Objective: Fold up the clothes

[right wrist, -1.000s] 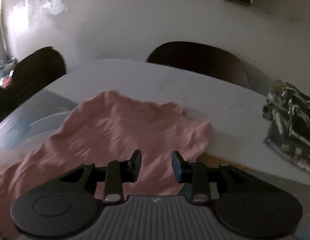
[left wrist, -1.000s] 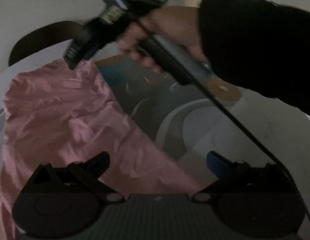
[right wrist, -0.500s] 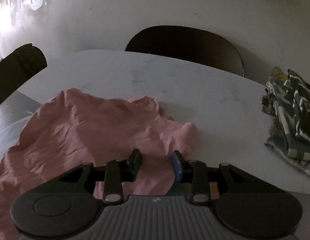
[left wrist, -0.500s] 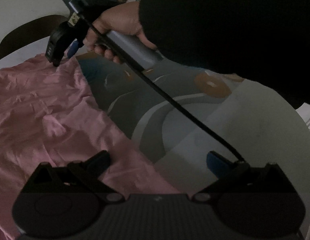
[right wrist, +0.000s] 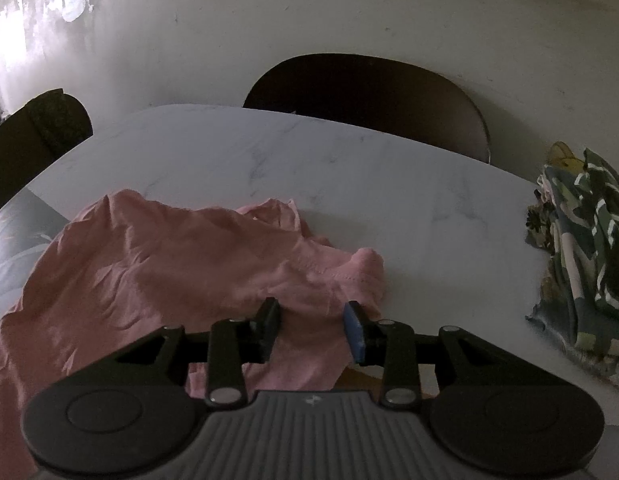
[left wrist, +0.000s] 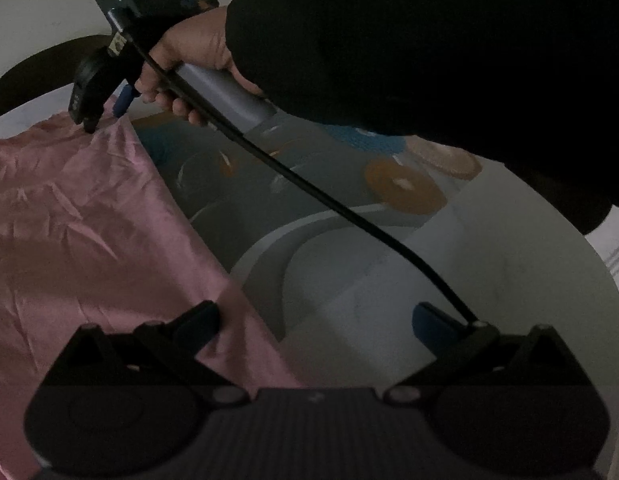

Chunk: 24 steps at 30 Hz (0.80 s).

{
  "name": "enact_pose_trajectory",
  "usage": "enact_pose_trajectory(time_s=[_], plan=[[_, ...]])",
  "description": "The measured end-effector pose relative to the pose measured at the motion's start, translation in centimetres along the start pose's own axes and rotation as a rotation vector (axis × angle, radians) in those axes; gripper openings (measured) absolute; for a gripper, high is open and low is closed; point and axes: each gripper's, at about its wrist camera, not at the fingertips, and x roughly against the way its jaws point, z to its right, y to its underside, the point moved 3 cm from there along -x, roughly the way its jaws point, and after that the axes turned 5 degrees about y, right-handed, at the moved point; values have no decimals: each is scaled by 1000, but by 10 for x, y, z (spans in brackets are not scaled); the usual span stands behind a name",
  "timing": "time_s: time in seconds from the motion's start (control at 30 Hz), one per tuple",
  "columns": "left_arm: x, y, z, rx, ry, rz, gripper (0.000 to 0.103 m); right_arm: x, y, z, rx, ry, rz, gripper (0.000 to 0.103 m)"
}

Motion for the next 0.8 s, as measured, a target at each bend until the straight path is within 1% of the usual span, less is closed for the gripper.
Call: enact_pose_trajectory(time_s=[0.17, 0.23, 0.3, 0.43, 0.5, 0.6, 0.7, 0.8], plan=[[-9, -1, 5, 2, -10, 17, 103, -4, -2, 4, 1, 3, 4, 39], [-12, -2, 8, 3, -18, 23, 103, -6, -3, 6, -4, 4, 5, 43], [-15, -4, 10, 3, -23, 26, 103, -6, -5, 6, -9, 6, 5, 45], [-12, -6, 5, 17, -5, 6, 103, -5, -6, 4, -8, 15, 0, 45], [-7, -6, 0, 29, -13, -12, 103, 2, -6, 0, 3, 6, -6, 44], [8, -2, -7, 45, -53, -10, 103, 17, -2, -8, 26, -21, 6, 44], [32, 7, -13, 63, -109, -5, 103, 34, 6, -19, 40, -58, 8, 44], [51, 21, -14, 82, -130, -5, 103, 54, 17, -30, 38, -93, 6, 44]])
